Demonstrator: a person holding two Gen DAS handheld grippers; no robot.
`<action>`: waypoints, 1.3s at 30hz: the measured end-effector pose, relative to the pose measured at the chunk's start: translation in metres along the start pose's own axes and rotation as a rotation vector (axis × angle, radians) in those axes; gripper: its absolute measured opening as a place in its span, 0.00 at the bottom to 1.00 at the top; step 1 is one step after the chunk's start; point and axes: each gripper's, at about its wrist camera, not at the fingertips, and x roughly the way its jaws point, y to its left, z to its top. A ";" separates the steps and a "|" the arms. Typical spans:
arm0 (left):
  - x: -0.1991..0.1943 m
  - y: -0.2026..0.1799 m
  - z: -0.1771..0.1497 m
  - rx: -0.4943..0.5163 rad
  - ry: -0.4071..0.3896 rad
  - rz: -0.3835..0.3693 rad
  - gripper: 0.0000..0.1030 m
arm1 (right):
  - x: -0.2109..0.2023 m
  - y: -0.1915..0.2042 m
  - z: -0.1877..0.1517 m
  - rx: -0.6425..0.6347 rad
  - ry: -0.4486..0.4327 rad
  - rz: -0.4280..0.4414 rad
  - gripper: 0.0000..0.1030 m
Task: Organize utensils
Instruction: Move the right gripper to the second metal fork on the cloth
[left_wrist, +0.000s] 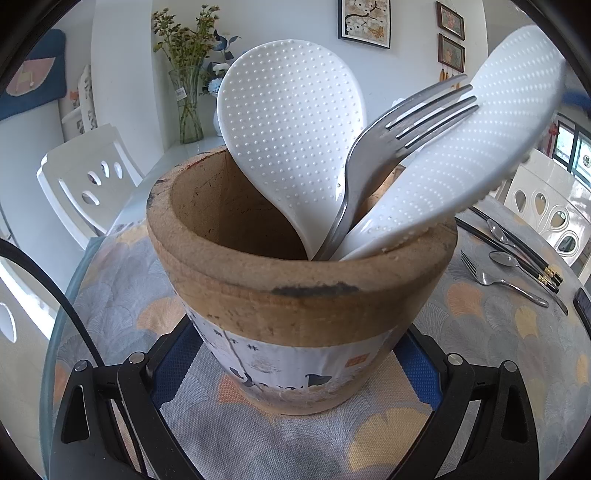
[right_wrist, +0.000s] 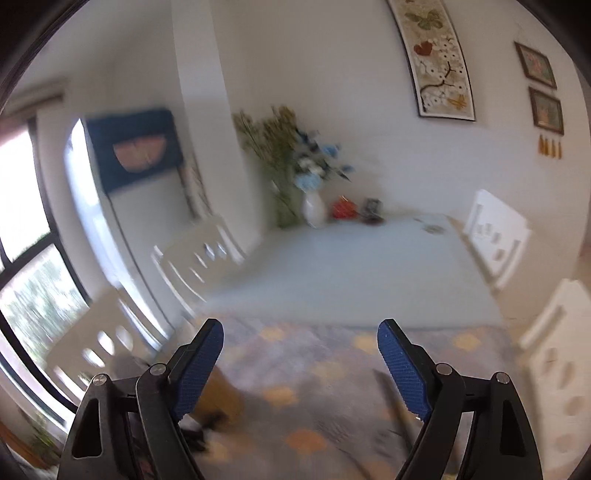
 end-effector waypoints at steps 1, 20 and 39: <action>0.000 0.000 0.000 0.001 0.000 0.001 0.96 | 0.005 -0.005 -0.005 0.000 0.044 -0.003 0.82; 0.004 -0.004 0.001 0.007 0.012 0.009 0.96 | 0.132 -0.025 -0.111 -0.087 0.581 0.001 0.54; 0.006 -0.001 0.002 0.000 0.015 0.001 0.96 | 0.172 -0.026 -0.124 -0.157 0.706 -0.079 0.14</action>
